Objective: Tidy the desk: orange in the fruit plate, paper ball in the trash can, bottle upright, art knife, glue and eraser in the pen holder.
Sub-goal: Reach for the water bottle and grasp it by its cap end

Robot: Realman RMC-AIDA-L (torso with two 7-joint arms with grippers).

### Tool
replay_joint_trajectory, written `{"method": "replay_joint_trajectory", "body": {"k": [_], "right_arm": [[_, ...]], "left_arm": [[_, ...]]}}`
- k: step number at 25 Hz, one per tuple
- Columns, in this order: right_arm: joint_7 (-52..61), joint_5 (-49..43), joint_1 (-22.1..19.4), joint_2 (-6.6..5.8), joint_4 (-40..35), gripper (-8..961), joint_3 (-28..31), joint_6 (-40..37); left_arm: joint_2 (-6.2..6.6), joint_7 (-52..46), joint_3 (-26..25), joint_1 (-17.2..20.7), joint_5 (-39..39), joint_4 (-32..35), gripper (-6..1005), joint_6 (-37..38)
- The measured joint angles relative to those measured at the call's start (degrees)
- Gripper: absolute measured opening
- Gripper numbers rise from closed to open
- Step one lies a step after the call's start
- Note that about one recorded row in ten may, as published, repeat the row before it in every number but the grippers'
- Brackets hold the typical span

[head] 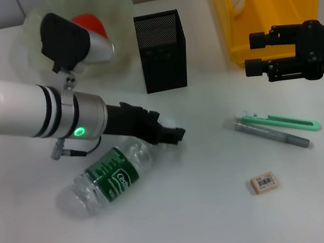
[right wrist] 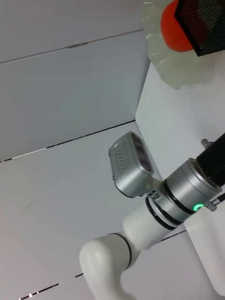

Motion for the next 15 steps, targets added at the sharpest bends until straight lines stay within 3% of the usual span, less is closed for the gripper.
{"method": "replay_joint_trajectory", "body": {"k": [15], "right_arm": [[0.0, 0.0, 0.5, 0.0, -0.1, 741, 0.2, 0.3]], "left_arm": [[-0.03, 0.0, 4.1, -0.6, 0.9, -0.6, 724, -1.8]]}}
